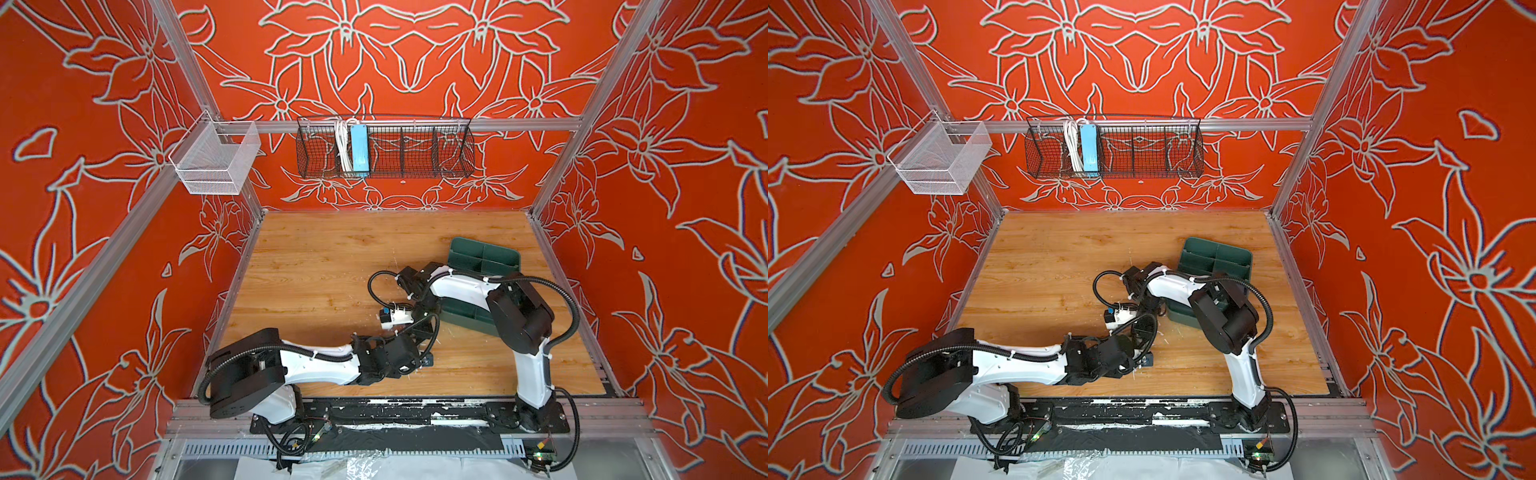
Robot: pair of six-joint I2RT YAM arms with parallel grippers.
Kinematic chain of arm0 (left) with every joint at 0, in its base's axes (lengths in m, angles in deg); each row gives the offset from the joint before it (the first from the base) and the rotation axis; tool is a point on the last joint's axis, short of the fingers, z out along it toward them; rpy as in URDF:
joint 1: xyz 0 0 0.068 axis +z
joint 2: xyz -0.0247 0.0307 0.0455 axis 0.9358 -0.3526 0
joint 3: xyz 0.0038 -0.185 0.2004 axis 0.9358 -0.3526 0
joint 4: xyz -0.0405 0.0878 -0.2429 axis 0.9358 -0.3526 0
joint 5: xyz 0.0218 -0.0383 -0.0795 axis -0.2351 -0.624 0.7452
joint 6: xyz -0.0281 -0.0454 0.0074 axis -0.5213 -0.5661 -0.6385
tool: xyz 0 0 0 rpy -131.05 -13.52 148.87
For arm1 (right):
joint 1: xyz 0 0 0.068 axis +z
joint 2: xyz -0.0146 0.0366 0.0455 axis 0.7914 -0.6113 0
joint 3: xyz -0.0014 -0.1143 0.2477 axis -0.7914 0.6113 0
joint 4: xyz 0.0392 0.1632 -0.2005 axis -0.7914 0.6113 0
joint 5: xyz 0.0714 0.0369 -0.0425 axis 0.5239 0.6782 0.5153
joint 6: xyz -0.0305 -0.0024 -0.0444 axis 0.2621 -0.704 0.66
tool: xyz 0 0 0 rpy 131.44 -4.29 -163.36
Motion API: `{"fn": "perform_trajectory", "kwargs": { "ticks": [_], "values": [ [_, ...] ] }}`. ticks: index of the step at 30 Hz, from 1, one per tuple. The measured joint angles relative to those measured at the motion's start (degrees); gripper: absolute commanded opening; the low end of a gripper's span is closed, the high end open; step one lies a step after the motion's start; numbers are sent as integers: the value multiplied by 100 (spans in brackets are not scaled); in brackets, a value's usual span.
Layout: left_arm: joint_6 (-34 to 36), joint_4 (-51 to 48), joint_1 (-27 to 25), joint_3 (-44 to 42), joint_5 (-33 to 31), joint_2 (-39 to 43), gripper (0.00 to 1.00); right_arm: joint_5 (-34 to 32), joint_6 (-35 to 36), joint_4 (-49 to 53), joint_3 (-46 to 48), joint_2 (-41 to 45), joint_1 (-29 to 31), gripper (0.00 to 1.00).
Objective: Roll the socks
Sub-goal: 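Lift the right gripper away while the left gripper holds the roll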
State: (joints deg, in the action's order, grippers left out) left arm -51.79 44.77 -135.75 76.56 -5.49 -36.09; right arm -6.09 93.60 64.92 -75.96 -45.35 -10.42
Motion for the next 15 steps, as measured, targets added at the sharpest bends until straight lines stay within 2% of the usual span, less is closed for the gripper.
{"fn": "perform_trajectory", "kwargs": {
  "ticks": [5,9,12,15],
  "values": [
    [-155,-251,-15,354,-131,-249,18,-50,-105,-472,466,452,-162,15],
    [-227,-446,-13,586,-96,-391,18,-177,-208,-962,975,1069,-243,33],
    [-280,-625,-4,643,-57,-433,18,-243,-236,-1182,1235,1742,-319,41],
    [-306,-765,2,704,-15,-457,18,-297,-267,-1379,1401,2430,-468,41]
  ]
}}
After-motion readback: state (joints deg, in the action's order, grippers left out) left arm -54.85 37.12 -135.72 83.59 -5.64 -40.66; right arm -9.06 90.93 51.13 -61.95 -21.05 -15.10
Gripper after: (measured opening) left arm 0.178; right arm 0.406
